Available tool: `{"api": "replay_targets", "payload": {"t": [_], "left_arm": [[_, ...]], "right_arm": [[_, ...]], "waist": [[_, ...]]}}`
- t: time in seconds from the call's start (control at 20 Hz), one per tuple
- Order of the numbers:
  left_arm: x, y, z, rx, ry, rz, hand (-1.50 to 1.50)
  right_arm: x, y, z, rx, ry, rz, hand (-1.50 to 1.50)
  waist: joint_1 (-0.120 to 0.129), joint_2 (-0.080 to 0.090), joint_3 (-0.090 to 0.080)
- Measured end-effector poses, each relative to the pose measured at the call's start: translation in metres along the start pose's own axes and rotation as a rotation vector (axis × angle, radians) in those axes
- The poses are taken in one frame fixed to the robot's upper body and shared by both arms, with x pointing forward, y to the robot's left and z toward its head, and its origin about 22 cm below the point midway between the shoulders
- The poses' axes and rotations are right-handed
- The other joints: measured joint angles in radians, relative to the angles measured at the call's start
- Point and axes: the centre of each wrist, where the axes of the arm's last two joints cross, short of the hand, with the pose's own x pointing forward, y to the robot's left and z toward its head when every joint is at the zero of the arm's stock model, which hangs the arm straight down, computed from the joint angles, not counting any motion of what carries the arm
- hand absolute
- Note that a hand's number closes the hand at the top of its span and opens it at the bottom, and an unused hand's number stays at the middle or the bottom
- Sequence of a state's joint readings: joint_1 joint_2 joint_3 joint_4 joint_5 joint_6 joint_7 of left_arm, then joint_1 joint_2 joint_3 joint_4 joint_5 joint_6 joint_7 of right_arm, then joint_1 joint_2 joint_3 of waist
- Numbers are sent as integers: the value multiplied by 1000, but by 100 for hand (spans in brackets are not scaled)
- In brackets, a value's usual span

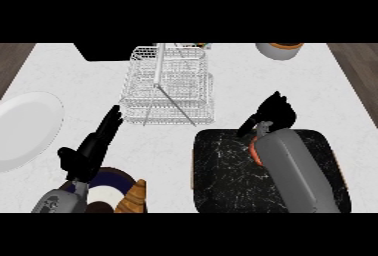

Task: Pick the squash from the tray and place it in the tiered basket

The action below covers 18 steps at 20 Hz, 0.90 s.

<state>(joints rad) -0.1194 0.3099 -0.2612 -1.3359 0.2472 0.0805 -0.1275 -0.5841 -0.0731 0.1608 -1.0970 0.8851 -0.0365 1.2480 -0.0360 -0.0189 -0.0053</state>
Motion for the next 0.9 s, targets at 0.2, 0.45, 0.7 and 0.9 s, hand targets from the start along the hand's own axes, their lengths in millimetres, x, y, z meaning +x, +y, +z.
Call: {"api": "replay_targets", "payload": {"t": [0.2, 0.45, 0.7, 0.9], "left_arm": [[-1, -2, 1, -9, 2, 5, 0], [0, -9, -2, -18, -9, 5, 0], [2, -5, -5, -19, -8, 0, 0], [-1, -2, -4, -21, -9, 6, 0]], "right_arm": [[-5, 2, 3, 9, 17, -9, -150], [-24, 12, 2, 12, 51, 5, -150], [-43, 18, -4, 18, 99, 11, -150], [-58, 20, 0, 28, 111, 0, -150]], "waist": [[4, 3, 1], [12, 7, 3], [20, 11, 3], [22, 11, 3]]}}
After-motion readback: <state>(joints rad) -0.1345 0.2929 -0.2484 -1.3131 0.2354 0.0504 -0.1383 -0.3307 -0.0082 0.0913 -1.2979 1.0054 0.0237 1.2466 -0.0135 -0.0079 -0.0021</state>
